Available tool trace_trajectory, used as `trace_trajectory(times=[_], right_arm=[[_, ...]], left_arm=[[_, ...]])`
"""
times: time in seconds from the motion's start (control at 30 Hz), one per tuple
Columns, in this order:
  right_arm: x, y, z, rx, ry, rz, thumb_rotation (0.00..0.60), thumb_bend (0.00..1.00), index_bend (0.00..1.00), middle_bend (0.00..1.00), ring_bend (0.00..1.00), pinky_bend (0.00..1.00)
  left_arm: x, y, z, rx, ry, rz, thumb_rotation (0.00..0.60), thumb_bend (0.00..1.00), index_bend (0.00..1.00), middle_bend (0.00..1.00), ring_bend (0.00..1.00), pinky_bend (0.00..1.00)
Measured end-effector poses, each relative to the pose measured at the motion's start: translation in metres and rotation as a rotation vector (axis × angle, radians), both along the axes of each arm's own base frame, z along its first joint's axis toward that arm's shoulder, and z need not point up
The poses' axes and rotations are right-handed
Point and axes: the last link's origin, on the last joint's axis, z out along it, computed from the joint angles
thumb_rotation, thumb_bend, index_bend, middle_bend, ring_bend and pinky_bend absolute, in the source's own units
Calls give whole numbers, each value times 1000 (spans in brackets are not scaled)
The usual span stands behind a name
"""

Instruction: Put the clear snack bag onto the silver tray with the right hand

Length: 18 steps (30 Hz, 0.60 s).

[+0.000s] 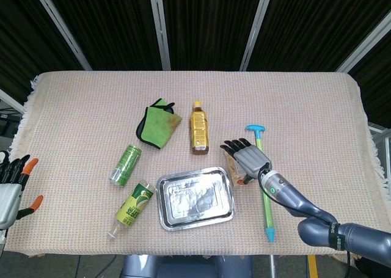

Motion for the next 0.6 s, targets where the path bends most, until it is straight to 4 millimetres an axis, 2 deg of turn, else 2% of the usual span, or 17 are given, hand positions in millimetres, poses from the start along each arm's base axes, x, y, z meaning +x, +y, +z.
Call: trace_trajectory(times=[0.13,0.4,0.6], right_arm=[[-8,-8,-10,8,51,-21,600,104,23,0,0,19],[-23,-8,-15,30,113,-50,600,104,39,0,0,19],[-21,-5,-16,33,119,-43,600,105,113,35,0,20]], left_arm=[[-1,0,1,1,4,6,599,291,79,0,0,0],[0,1,-1,-4,5,1,599,291,79,0,0,0],[1,1,-1,-5,4,1,599,291,79,0,0,0]])
